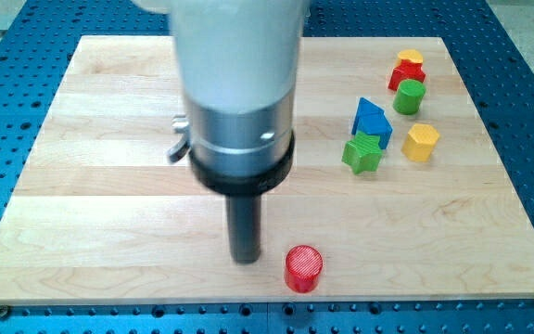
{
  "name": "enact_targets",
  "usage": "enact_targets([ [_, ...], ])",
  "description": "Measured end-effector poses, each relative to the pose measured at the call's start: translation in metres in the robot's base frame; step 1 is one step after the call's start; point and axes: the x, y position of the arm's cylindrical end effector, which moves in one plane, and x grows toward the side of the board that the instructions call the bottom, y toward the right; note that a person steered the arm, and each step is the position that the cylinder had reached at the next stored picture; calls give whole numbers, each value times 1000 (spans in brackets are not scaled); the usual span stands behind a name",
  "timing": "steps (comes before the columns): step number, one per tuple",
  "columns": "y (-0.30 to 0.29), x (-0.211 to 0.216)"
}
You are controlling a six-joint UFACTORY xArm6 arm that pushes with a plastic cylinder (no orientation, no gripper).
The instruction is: Place the red circle vertical below the hexagon
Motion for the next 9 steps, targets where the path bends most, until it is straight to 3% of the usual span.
enact_targets([
  [1, 5, 26],
  [2, 54, 27],
  [3, 169, 24],
  [4, 130, 26],
  [5, 120, 2],
  [6, 180, -21],
  [7, 221, -5],
  [8, 165, -28],
  [9, 213, -56],
])
